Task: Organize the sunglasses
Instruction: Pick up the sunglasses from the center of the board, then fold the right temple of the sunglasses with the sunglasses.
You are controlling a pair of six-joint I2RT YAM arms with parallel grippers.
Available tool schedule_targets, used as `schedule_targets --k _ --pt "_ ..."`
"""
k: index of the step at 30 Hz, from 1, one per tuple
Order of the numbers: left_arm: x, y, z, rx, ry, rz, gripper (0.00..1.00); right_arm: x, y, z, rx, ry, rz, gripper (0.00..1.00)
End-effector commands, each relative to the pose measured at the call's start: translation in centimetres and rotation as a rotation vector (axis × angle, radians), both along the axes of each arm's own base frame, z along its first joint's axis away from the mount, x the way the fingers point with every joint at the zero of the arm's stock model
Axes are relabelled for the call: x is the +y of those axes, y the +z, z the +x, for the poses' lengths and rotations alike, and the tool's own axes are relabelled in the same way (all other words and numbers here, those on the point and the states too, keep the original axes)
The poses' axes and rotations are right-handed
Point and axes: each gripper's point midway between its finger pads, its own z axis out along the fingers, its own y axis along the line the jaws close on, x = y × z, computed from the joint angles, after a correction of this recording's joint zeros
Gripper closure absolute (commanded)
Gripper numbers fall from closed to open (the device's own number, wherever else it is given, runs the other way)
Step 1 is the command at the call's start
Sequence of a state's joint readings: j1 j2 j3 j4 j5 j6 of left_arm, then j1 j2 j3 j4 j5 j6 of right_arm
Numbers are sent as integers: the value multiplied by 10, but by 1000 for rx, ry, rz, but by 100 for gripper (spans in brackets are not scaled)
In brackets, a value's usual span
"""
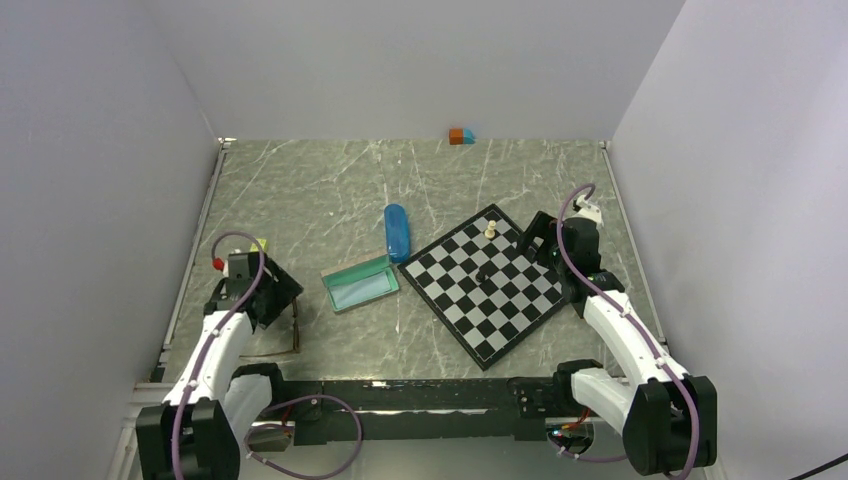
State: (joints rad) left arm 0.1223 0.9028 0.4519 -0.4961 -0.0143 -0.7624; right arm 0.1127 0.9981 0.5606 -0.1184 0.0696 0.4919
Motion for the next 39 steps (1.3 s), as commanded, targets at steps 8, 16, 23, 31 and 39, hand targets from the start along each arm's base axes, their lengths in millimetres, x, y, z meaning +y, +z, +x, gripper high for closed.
schedule_targets --k 8,16,23,31,39 --pt "-15 -23 -20 148 -60 61 85 0 15 7 -70 -2 9 0" --pt "-17 43 0 -31 -110 89 100 11 41 1 -139 60 36 0" --pt "-53 165 17 -475 -267 -9 100 123 102 -36 -406 649 -12 0" --pt "-128 260 16 -710 -423 -473 100 273 137 -132 -864 1343 -130 3" --pt "-149 328 3 -902 -504 -516 100 361 117 -181 -787 1527 140 19"
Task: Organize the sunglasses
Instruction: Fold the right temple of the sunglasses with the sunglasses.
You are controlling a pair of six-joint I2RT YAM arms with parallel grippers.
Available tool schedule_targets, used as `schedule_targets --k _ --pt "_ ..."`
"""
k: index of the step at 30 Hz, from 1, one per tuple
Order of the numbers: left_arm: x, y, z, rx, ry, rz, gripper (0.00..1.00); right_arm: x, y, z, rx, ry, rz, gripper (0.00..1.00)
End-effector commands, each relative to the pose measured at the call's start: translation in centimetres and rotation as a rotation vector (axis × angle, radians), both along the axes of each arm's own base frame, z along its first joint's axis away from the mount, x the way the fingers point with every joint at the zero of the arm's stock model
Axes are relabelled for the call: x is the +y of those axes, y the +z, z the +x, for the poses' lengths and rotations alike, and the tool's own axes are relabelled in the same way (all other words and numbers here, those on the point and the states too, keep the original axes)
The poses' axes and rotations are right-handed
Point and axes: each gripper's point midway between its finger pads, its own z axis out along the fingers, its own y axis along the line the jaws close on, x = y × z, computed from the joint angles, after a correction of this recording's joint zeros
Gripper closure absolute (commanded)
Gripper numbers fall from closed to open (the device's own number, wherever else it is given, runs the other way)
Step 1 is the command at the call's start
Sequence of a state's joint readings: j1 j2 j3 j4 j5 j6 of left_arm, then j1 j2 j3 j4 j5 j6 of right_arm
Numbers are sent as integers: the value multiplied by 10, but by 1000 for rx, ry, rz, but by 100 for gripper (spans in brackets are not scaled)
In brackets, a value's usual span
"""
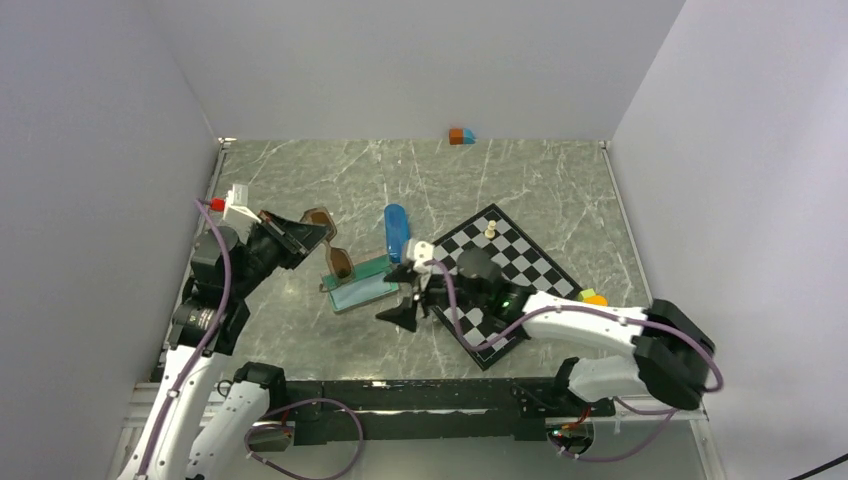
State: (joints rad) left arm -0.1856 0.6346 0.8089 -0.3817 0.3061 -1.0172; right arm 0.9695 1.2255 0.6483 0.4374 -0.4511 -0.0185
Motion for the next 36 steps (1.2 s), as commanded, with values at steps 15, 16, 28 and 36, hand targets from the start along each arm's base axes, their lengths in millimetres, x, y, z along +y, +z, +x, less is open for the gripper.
schedule_targets --k 15,16,28,36 --pt "-63 99 -48 -275 -375 -223 100 66 87 -4 62 -36 533 54" --pt "-65 93 -49 -254 -390 -233 100 65 93 1 63 -49 557 57" --pt "-80 32 -58 -124 -478 -230 100 50 146 27 -33 -111 628 62" --pt "-83 35 -63 -190 -532 -183 100 44 119 29 -16 -130 519 54"
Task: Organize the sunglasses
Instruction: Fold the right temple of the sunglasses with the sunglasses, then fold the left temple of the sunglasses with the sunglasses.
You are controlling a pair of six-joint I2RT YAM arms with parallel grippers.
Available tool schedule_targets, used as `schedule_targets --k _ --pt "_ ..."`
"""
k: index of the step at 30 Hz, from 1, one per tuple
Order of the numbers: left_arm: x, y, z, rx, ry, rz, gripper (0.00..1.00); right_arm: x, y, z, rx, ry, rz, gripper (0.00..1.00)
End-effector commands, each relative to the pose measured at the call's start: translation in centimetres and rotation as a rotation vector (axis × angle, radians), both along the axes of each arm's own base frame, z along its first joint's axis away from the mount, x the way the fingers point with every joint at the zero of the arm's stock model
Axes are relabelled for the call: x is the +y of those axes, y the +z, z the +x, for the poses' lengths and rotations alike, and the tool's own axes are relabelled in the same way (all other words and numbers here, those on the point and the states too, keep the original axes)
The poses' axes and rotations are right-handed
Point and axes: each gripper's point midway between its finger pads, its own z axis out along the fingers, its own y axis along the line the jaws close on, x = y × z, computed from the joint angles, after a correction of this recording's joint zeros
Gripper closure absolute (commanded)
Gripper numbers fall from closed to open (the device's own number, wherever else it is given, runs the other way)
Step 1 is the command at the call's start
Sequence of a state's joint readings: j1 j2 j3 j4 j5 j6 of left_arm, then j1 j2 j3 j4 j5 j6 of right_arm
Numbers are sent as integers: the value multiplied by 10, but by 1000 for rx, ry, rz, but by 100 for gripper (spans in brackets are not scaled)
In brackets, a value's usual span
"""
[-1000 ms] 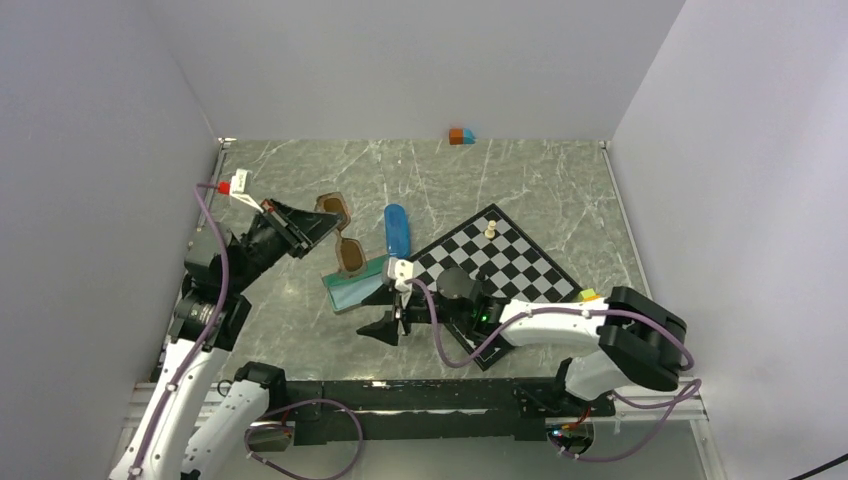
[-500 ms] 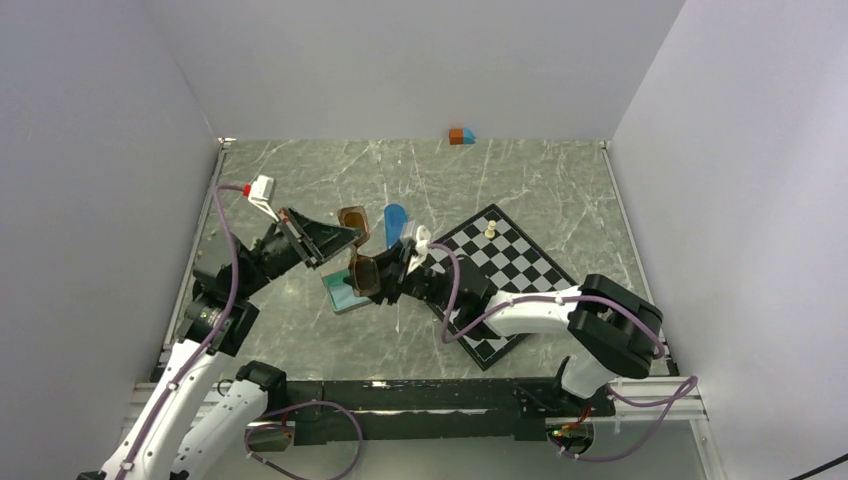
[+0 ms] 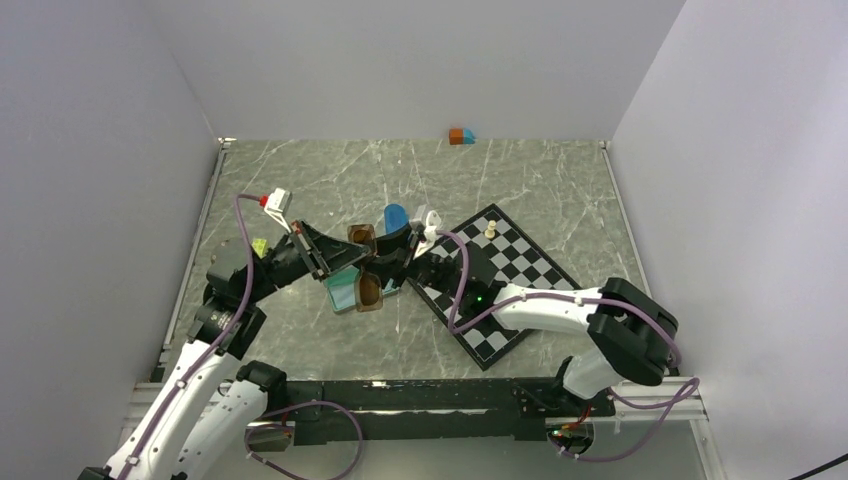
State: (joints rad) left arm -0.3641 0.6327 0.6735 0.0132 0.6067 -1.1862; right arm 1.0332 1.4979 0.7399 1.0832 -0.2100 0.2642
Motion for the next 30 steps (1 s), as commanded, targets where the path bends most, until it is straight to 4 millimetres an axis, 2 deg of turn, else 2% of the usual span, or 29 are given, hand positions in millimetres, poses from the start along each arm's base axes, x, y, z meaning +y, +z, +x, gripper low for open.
schedule_targets --k 1,6,11,19,25,28,30 --pt "-5 7 -7 -90 -62 25 100 -12 26 -9 -57 6 23 52" --pt "-10 23 -8 -221 -107 58 100 -22 4 -9 -14 -20 -35 50" --pt "-15 38 -16 -441 -188 133 100 -22 7 -15 -25 10 -70 47" --pt "-17 58 -34 -782 -281 235 100 -20 30 -16 -118 12 -83 42" --pt "-11 46 -50 -1154 -312 355 100 -25 62 -16 -244 -19 -50 38" --pt "-9 40 -60 -1362 -358 415 100 -26 85 -14 -304 -38 -44 35" --pt "-6 38 -61 -1433 -356 471 100 -27 89 -10 -305 -58 -68 32"
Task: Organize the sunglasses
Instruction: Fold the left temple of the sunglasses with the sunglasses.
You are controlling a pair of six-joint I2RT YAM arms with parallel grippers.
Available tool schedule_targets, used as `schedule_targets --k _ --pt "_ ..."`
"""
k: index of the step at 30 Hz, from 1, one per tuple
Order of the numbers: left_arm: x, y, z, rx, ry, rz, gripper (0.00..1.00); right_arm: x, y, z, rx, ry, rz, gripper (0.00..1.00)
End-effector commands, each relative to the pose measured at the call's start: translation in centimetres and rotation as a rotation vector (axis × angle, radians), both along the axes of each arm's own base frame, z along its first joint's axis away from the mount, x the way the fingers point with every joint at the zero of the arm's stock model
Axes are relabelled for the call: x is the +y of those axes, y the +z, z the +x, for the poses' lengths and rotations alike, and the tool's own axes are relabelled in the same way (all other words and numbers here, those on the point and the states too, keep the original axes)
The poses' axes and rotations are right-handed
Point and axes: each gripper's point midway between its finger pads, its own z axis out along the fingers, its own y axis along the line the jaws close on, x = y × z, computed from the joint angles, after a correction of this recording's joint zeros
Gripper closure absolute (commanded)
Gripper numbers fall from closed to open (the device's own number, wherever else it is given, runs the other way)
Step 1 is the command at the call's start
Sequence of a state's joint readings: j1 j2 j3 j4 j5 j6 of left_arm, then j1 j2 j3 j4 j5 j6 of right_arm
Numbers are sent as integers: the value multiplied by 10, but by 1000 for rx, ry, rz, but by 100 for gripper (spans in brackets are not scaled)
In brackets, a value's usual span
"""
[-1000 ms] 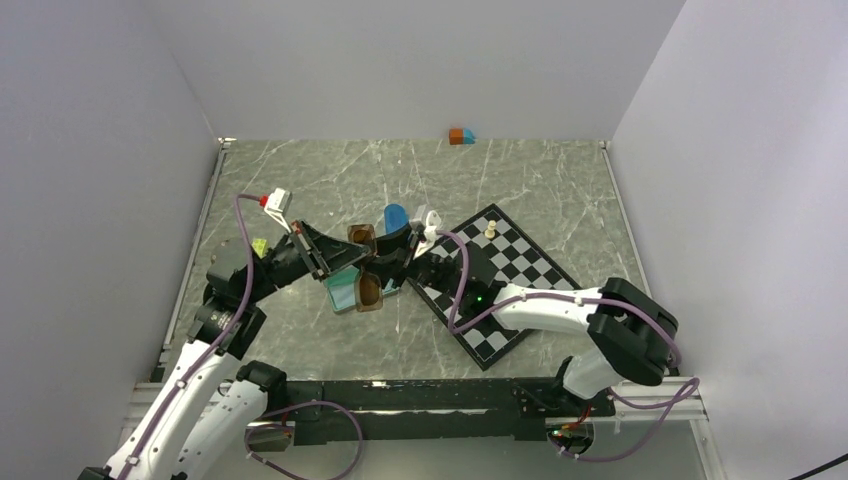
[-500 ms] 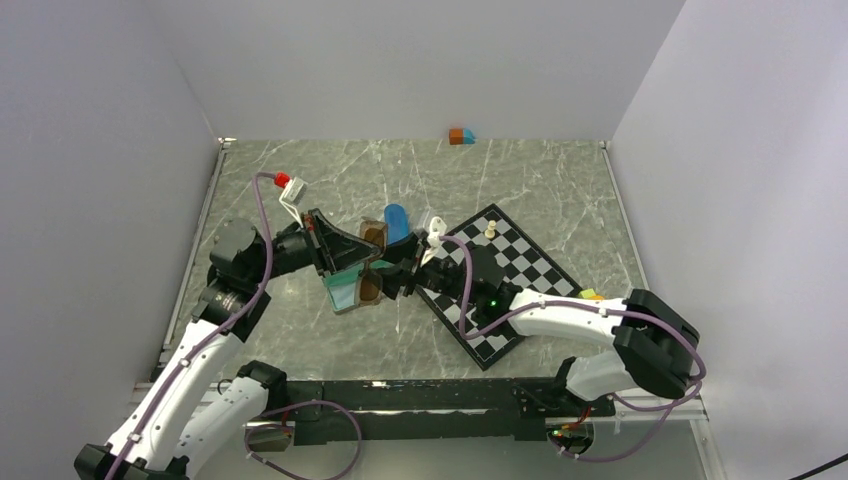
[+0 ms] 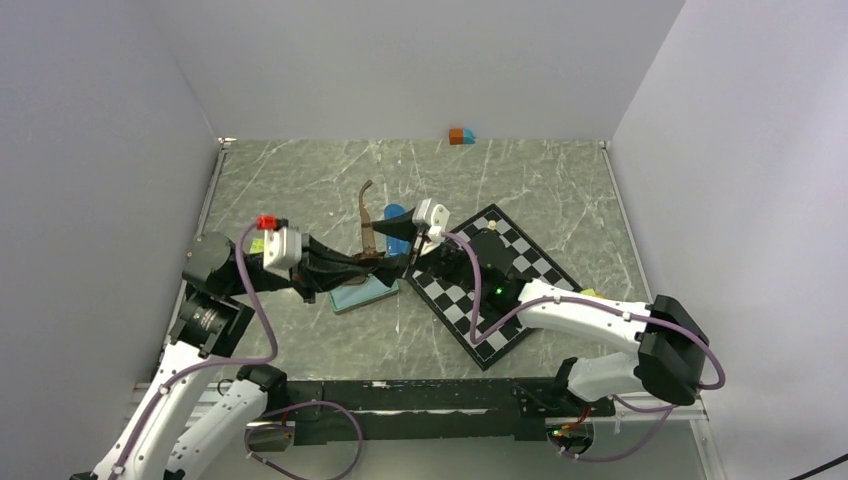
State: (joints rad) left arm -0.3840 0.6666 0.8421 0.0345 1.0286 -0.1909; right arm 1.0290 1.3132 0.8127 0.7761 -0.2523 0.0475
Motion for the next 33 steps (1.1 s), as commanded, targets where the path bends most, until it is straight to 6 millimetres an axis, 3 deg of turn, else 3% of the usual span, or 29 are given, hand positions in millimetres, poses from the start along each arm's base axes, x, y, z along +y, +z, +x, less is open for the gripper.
schedule_targets --k 1,5,11,17,23,27,30,33 --pt "5 2 -11 -389 -49 91 100 -10 50 0 -119 -38 33 31" --pt "10 4 -5 -488 -11 147 100 -30 47 16 -54 -167 12 27" --pt "8 1 -12 -558 -86 178 100 -82 40 29 39 -372 -4 26" --pt "10 0 -4 -692 -47 206 100 -106 76 25 13 -422 -5 25" --pt "14 -4 42 -799 92 341 100 -96 124 16 66 -345 48 24" --pt "23 -10 80 -846 213 465 100 -85 144 20 91 -331 59 23" --pt "22 -12 80 -878 197 484 100 -74 151 31 99 -349 38 24" --pt "17 -8 65 -919 152 427 100 -57 140 46 132 -356 7 30"
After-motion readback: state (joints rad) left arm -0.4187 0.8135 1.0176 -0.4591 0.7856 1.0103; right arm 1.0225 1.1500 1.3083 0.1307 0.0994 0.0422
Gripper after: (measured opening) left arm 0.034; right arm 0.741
